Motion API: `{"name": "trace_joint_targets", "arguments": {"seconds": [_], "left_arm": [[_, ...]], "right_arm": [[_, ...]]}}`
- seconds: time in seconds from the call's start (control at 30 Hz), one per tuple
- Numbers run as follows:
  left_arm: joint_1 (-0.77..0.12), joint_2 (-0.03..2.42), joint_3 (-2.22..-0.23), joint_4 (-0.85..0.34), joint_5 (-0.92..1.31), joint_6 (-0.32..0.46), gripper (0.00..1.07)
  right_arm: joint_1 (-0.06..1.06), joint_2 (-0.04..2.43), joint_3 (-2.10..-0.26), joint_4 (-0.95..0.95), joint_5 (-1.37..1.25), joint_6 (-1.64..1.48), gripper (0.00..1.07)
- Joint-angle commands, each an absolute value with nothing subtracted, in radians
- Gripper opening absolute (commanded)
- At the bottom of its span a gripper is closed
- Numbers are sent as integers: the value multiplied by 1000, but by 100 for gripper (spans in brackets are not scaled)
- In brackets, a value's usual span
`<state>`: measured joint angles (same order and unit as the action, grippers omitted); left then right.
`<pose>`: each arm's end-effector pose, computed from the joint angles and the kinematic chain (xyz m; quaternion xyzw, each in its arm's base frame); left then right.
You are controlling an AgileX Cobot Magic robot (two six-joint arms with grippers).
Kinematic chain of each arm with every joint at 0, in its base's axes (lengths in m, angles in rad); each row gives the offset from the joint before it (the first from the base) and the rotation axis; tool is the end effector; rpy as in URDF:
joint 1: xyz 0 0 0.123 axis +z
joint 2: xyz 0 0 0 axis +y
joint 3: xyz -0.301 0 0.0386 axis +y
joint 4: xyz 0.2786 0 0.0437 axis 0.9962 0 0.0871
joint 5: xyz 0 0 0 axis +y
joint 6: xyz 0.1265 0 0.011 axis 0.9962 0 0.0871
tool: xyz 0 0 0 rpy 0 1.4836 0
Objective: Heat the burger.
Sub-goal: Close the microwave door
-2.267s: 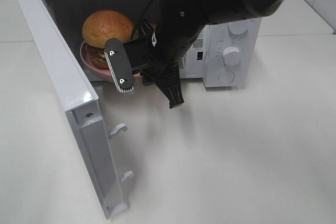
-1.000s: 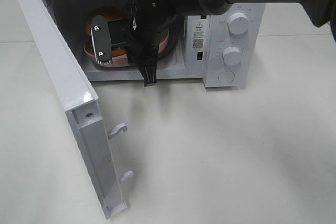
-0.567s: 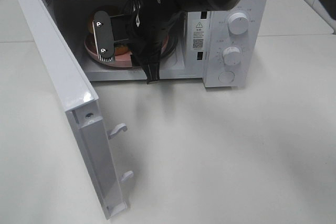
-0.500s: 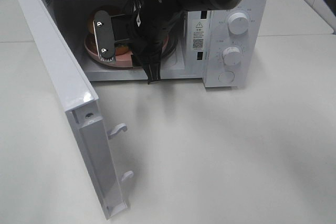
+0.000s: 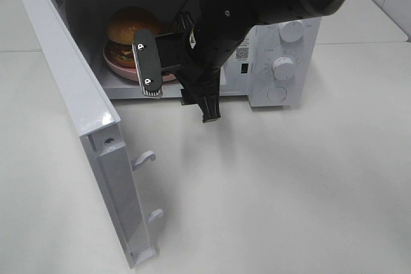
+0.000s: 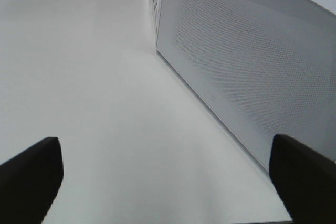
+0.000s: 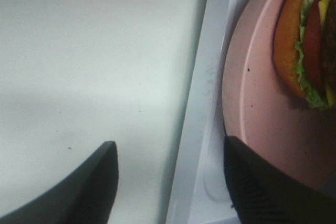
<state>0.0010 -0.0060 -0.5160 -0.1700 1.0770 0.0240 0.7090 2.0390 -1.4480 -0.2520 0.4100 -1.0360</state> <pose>0.0309 -0.0189 0.2806 0.0147 0.8486 -0.0782 0.5231 0.3910 0.3187 0.1561 -0.7790 0.5325 -0.1356 0.3020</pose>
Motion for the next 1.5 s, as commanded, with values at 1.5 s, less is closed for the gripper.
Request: {"name": "trace_joint_targets", "arguments": {"seconds": [1.5], "left_arm": [[3,-22,-514,-171,1064,24,100]], "right_arm": [[684,1482,-1017,-249,737,-194,76]]}}
